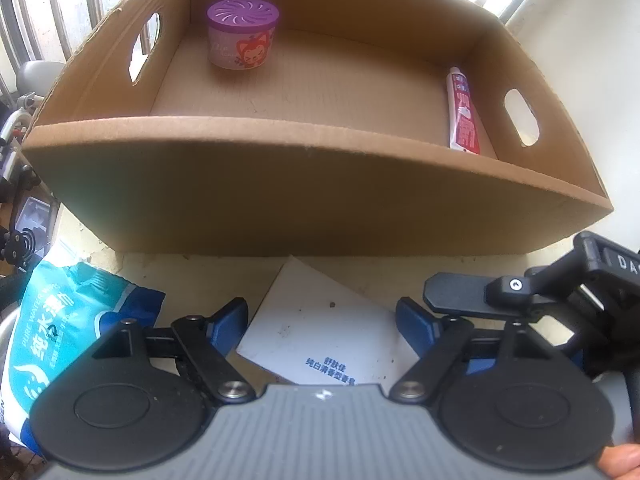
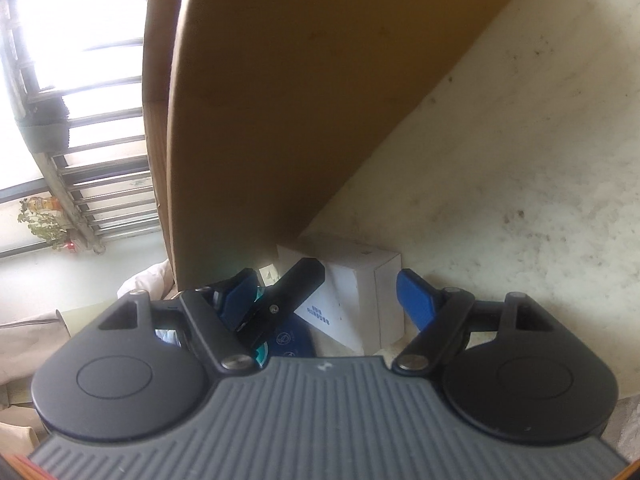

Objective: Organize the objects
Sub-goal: 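Withdraw the right gripper from the box toward the white rectangular box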

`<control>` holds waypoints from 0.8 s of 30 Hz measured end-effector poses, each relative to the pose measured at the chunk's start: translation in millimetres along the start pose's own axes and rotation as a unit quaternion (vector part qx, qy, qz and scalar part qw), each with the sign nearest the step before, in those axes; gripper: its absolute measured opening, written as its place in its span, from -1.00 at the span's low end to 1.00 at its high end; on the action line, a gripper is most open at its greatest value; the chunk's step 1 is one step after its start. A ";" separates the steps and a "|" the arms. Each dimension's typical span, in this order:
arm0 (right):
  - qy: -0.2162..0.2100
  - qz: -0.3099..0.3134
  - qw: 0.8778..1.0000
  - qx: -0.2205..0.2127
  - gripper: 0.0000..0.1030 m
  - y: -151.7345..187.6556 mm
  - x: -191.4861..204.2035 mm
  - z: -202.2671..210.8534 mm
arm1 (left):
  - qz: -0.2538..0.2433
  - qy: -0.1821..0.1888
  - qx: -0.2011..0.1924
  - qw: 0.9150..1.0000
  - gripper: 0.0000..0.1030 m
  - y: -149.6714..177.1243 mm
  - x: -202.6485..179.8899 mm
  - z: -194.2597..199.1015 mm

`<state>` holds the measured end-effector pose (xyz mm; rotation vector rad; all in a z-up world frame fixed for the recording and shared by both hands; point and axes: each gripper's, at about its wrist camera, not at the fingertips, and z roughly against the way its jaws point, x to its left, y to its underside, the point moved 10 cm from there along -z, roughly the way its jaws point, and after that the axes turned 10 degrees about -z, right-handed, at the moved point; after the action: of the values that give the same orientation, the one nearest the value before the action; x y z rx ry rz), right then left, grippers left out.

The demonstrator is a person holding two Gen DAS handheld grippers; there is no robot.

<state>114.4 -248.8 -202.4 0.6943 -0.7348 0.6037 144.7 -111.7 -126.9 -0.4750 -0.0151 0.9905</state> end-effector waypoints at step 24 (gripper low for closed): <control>0.061 0.104 0.993 -0.004 0.55 -10.9 22.4 15.7 | -0.058 0.004 0.032 0.998 0.60 47.1 -68.5 16.4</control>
<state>129.3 -261.7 -180.5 0.5719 -0.6995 0.8256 65.2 -139.3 -116.9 -0.4154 -0.0042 0.8731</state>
